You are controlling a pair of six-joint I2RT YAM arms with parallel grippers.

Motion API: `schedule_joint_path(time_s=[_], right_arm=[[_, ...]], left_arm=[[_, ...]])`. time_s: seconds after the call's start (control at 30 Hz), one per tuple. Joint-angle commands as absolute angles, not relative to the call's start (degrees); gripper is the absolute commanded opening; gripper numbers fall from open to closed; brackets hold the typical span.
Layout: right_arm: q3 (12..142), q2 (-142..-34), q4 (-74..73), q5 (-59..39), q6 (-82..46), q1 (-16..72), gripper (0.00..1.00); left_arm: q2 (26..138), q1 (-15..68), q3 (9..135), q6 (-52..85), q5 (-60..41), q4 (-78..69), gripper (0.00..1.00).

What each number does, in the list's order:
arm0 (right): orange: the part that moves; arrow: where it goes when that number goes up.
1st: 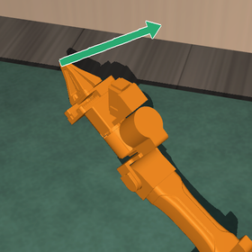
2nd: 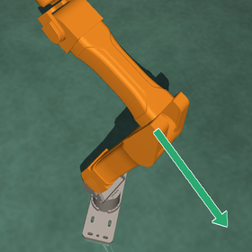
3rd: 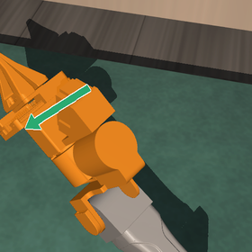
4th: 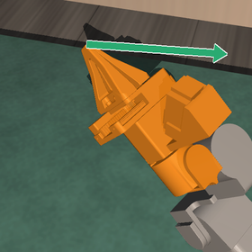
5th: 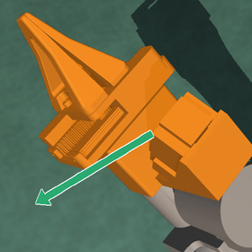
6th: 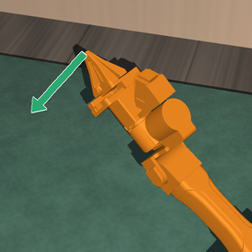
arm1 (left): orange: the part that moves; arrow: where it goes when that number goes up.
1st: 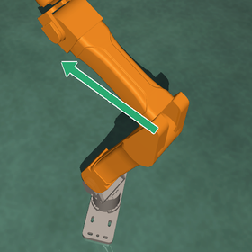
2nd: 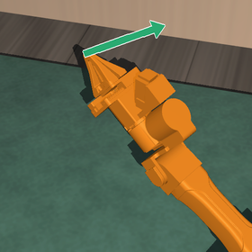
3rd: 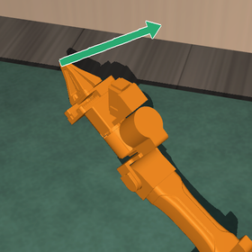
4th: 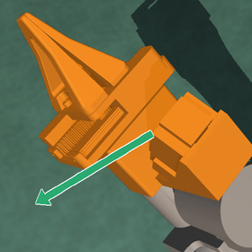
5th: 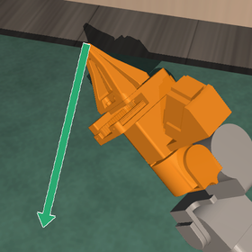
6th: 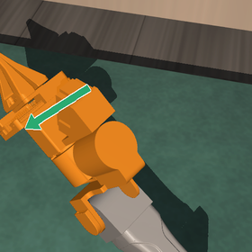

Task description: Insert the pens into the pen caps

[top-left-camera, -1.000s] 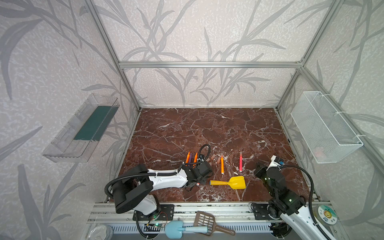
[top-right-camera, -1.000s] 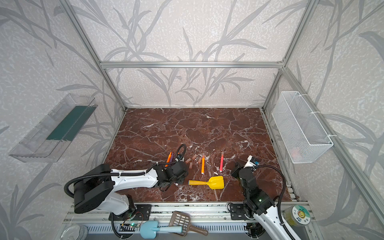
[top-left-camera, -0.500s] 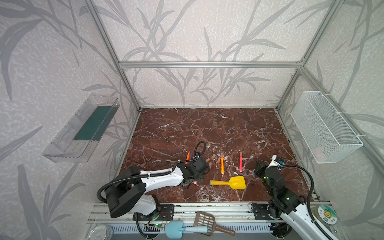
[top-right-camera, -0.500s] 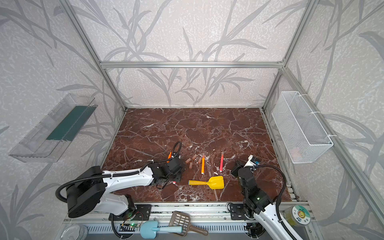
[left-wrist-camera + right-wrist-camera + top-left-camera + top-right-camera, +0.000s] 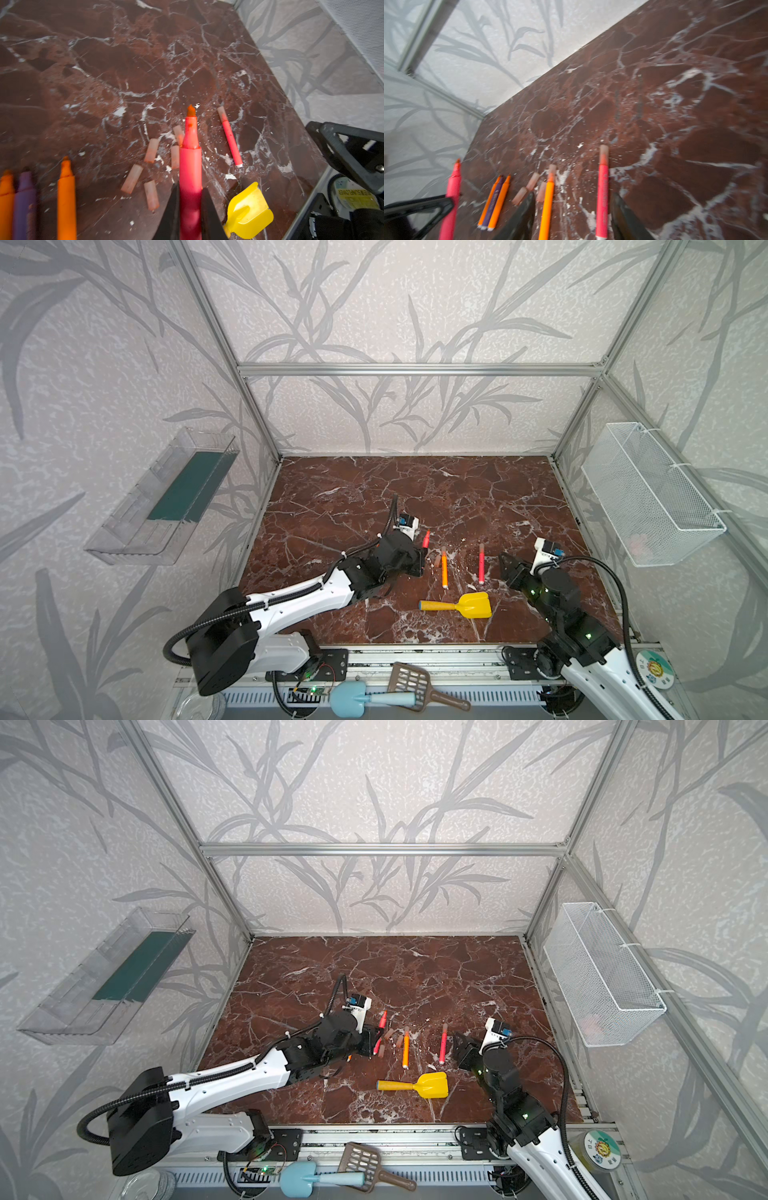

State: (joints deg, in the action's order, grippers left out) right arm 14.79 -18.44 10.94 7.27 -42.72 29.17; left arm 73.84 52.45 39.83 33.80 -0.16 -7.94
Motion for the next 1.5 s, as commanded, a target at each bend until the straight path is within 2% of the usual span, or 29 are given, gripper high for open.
schedule_joint_path(time_s=[0.0, 0.3, 0.5, 0.6, 0.83, 0.97, 1.47], right_arm=[[15.63, -22.64, -0.03, -4.39, -43.9, 30.68, 0.59], [19.19, -38.14, -14.85, -1.28, -43.5, 42.25, 0.58], [21.89, -44.84, -20.44, -2.97, -44.27, 43.06, 0.57], [21.63, -47.58, -23.56, -2.96, -45.96, 43.15, 0.53], [21.26, -50.01, -24.79, -1.9, -48.91, 43.46, 0.39], [20.26, -49.07, -25.3, -0.81, -49.97, 43.98, 0.28], [23.39, -53.21, -21.91, 0.53, -49.58, 46.66, 0.29]], left_arm=[[76.12, 52.56, 37.9, 28.66, -6.18, -21.79, 0.0], [76.7, 54.29, 38.25, 21.86, -8.9, -23.94, 0.0], [77.81, 55.97, 38.52, 20.19, -9.66, -24.84, 0.0], [78.05, 56.81, 38.4, 19.51, -9.75, -25.66, 0.0], [77.43, 57.38, 39.05, 19.34, -10.07, -24.93, 0.0], [77.98, 57.53, 39.29, 19.5, -10.02, -25.37, 0.0], [77.7, 57.88, 40.62, 19.62, -10.93, -24.66, 0.0]])
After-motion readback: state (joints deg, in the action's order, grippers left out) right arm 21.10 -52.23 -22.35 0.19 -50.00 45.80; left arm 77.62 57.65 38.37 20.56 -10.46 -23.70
